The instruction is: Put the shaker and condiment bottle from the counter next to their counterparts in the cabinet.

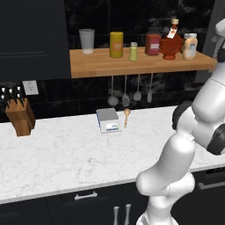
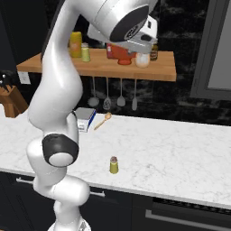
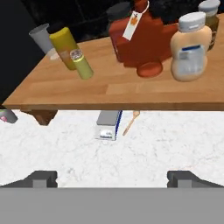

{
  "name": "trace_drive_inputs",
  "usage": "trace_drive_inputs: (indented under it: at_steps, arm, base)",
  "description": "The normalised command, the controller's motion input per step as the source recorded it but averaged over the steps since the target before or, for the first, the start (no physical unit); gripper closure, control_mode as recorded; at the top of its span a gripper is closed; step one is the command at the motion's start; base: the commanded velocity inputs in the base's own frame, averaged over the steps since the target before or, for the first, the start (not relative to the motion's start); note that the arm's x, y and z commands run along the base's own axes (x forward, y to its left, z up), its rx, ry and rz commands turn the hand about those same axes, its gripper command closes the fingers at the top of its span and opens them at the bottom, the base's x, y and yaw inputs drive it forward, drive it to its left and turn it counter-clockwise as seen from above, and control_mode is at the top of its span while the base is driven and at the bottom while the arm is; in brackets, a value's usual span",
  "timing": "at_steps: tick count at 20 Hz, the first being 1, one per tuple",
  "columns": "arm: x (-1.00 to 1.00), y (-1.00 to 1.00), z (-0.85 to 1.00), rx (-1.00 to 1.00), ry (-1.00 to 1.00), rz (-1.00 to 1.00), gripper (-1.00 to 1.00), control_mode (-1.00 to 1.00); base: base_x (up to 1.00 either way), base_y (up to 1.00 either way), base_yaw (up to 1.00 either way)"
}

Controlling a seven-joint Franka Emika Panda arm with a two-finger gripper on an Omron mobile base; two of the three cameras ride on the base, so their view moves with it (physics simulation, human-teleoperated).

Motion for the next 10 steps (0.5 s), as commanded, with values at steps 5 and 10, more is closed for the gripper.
trace_drive_inputs:
  at_steps: [5, 10]
  arm:
    - [-1.0, 0.0, -0.85, 0.0, -0.09, 0.22, -1.0, -1.0]
    - [-1.0, 0.0, -0.84, 0.0, -0.04, 0.26, -1.0, -1.0]
  base:
    - [0.0, 0.0, 0.0]
    - [0.0, 0.0, 0.0]
